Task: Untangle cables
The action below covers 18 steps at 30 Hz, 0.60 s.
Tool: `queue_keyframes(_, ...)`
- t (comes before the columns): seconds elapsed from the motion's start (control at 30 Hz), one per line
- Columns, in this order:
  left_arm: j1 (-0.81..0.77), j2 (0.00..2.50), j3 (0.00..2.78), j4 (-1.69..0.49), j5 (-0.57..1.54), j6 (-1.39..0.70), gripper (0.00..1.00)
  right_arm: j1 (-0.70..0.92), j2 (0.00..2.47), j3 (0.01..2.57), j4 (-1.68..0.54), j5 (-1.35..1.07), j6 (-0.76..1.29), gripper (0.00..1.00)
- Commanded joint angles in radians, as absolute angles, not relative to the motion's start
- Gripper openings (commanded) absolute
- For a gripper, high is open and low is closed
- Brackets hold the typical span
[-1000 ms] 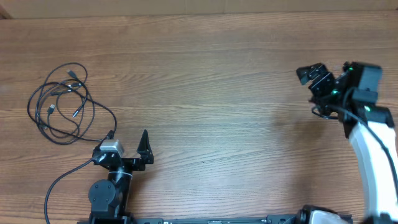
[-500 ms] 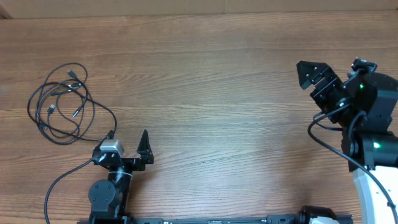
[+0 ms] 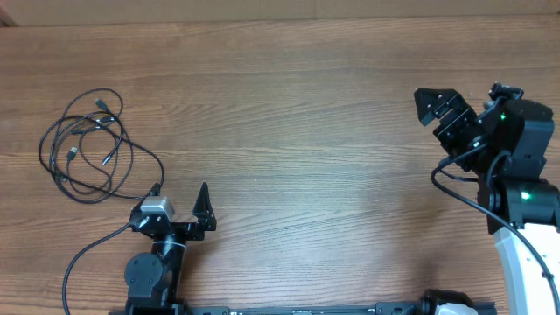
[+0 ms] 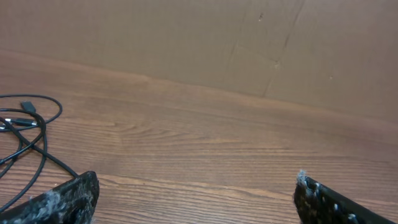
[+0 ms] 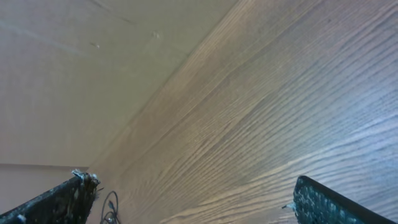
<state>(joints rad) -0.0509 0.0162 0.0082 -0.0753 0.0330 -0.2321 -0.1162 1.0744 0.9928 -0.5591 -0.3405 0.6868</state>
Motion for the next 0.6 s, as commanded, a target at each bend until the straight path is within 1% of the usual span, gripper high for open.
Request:
queue_keyframes(0.0, -0.055, 0.018, 0.006, -0.078, 0.041, -0.216, 0.99, -0.111, 1.002, 0.952, -0.559, -0.334, 0.681, 1.0)
queue_keyframes(0.23, -0.055, 0.018, 0.006, -0.077, 0.041, -0.217, 1.0, -0.069, 0.821, 0.854, -0.574, -0.334, 0.681, 1.0)
queue_keyframes(0.57, -0.055, 0.018, 0.006, -0.078, 0.041, -0.216, 0.99, 0.084, 0.68, 0.759, -0.589, -0.334, 0.681, 1.0)
